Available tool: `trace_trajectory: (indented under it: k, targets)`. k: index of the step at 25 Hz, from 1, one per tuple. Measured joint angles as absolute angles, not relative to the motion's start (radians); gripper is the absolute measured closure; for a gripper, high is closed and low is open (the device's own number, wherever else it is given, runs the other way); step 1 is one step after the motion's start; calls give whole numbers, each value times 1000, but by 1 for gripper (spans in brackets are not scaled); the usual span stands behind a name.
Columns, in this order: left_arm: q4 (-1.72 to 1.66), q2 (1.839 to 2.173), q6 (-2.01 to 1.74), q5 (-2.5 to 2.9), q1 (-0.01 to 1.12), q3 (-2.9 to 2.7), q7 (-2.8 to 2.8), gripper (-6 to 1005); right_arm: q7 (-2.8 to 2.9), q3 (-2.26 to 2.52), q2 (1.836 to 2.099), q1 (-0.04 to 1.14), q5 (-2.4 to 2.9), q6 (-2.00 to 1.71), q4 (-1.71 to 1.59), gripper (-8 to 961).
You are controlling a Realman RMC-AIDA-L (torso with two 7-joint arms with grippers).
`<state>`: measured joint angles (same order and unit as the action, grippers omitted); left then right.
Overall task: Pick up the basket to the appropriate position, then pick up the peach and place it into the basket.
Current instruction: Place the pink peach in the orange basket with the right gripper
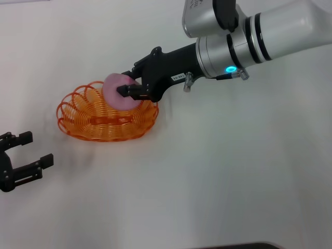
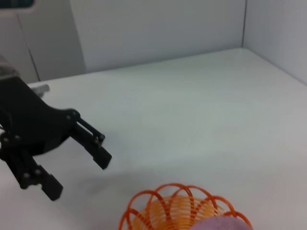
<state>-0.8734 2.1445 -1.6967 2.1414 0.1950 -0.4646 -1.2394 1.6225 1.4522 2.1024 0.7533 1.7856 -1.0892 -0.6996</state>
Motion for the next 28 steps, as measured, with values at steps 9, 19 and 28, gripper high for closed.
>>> trace_trajectory:
  k: [9,19,28]
  targets:
    - [-874,2145,-1699,2142,196,-464,-1240,207,1590,1453,2104,782,1768,-1071,-638,650]
    - [-871,2145,-1703,2141,200,-463,-1241,208,1587,1453,2105,784,1759,-1062,-629,577]
    - [-871,2142,-1705,2141,203,-462,-1241,208,1575,1451,2103,780,1730,-1060,-624,208]
